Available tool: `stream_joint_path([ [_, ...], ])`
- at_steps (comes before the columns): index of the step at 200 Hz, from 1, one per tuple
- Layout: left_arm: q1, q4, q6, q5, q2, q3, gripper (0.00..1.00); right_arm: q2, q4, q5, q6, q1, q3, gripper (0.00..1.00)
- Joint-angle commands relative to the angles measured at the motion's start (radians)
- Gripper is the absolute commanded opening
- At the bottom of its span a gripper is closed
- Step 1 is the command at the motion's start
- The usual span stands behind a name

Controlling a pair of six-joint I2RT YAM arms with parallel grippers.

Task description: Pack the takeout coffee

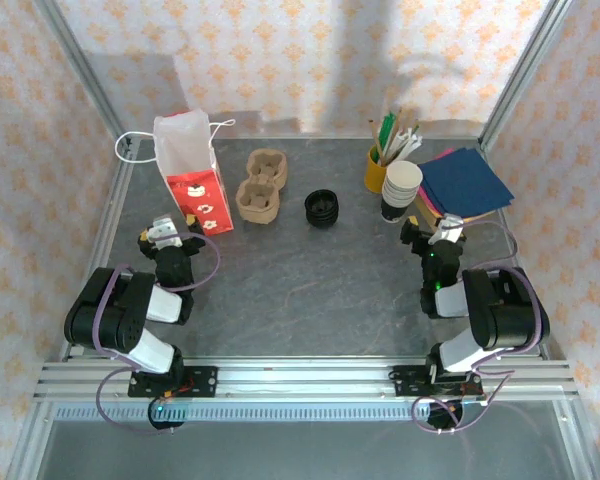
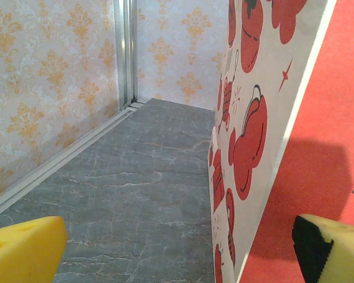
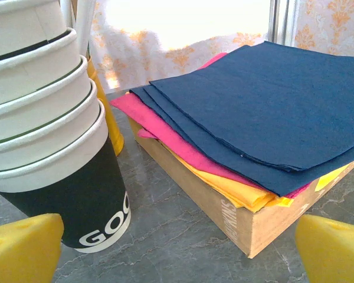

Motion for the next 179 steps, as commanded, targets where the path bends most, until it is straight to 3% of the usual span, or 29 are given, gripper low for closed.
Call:
stream_joint_path([
  [1, 0.008, 0.030, 0.005, 0.016, 0.006, 0.010, 1.00, -0.003, 0.027, -0.004, -0.015, 0.001, 0.016, 1.00],
  [128, 0.008, 0.031, 0.006, 0.015, 0.006, 0.009, 1.00, -0.005, 0.028, -0.010, -0.014, -0.003, 0.016, 1.00],
  [179, -0.004, 0.160, 0.024, 0.014, -0.062, -0.079, 1.00, -0.100, 0.010, 0.044, 0.010, -0.003, -0.017, 1.00],
])
